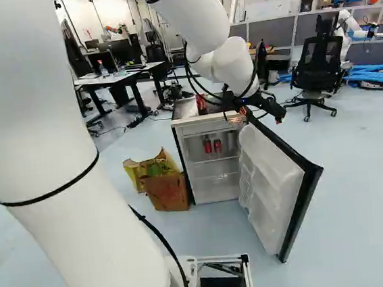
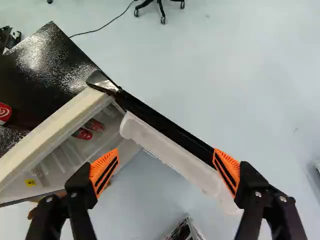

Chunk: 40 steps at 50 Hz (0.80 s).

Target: Grab a drink from the fridge

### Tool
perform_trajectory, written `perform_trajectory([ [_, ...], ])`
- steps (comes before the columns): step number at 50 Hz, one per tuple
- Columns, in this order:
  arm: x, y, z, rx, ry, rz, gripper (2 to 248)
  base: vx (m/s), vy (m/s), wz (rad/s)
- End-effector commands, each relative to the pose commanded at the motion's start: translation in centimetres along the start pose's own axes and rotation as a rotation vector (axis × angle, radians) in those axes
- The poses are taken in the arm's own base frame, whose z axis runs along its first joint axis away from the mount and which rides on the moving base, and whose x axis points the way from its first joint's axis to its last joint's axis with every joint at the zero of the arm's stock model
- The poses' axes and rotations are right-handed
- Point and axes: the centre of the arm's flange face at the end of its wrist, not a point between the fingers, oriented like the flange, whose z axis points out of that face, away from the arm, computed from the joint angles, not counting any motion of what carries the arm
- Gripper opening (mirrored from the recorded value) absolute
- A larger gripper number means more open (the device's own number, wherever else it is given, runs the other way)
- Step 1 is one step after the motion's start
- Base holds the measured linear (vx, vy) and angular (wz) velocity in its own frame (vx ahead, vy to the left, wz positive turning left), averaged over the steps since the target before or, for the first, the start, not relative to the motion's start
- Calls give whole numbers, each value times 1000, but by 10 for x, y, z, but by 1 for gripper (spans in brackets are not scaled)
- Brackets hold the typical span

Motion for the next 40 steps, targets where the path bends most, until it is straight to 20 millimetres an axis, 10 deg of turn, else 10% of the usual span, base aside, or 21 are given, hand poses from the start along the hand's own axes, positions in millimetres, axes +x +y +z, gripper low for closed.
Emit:
perform_trajectory([
  [40,35,54,28,-53,-35,114,247,0,0,0],
])
